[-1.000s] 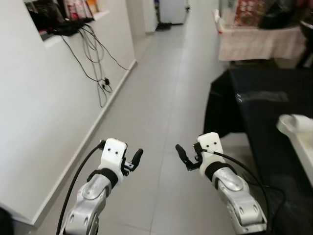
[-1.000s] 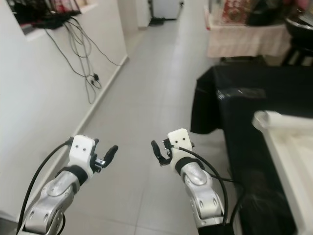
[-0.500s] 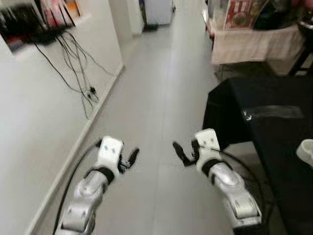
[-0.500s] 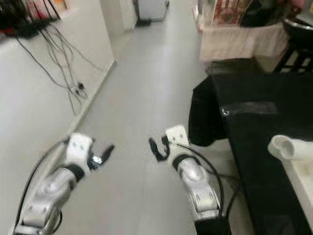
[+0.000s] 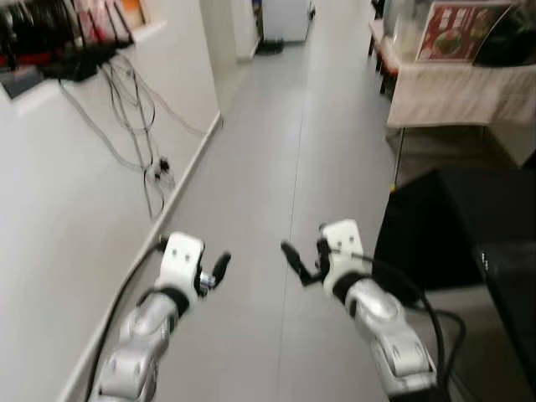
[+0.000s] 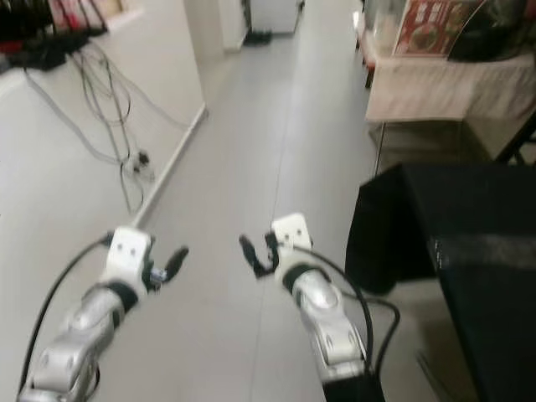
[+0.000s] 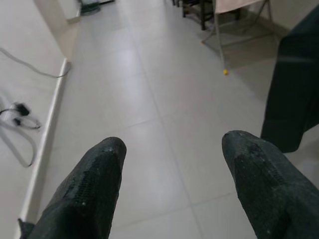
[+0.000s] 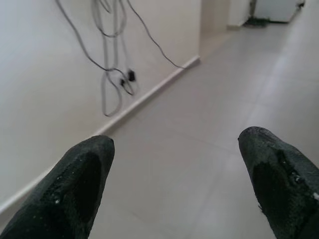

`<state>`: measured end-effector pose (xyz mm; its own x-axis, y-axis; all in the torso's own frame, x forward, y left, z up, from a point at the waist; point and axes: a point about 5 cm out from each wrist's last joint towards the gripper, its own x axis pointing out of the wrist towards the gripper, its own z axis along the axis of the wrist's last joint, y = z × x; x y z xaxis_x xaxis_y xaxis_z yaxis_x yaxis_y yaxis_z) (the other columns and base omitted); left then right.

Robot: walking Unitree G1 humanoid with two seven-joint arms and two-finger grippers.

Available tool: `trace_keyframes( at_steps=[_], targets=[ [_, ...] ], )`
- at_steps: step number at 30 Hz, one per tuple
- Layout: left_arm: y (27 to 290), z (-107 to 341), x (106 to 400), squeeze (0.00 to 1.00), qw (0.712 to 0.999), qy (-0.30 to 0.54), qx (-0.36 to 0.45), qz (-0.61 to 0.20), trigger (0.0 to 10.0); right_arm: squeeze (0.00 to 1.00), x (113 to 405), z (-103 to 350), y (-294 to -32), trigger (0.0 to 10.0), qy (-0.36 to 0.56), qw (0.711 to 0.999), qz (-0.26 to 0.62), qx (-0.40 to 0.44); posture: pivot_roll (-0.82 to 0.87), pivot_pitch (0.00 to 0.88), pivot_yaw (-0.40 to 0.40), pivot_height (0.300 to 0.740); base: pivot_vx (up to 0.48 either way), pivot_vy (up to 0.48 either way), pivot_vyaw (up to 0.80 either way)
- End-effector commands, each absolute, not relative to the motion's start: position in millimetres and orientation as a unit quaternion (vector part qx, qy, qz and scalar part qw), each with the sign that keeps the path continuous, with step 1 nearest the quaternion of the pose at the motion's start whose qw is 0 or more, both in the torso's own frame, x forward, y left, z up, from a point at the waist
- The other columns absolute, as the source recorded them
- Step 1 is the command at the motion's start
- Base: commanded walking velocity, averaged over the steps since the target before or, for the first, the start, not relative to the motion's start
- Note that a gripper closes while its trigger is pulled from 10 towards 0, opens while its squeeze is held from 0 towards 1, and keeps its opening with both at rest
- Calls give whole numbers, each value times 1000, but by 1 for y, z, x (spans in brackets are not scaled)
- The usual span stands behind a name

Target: Building children table

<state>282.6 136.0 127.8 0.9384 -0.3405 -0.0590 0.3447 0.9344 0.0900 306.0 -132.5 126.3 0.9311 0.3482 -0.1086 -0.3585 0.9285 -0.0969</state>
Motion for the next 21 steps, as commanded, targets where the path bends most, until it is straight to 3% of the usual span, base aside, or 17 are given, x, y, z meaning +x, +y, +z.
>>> trace_keyframes(
  at_steps=[1, 5, 21],
  targets=[
    [142, 125, 282, 0, 984, 29, 53, -169, 10000, 0, 305, 129, -126, 10000, 29, 979, 193, -56, -11, 89, 54, 740, 420, 0, -800],
    [142, 125, 283, 0, 983, 31, 58, -169, 10000, 0, 305, 129, -126, 10000, 30, 979, 194, -55, -12, 90, 55, 740, 340, 0, -800],
    [134, 132, 288, 0, 976, 5, 130, -177, 10000, 0, 307, 129, -128, 10000, 29, 980, 190, -58, -18, 94, 53, 740, 0, 0, -800]
  ],
)
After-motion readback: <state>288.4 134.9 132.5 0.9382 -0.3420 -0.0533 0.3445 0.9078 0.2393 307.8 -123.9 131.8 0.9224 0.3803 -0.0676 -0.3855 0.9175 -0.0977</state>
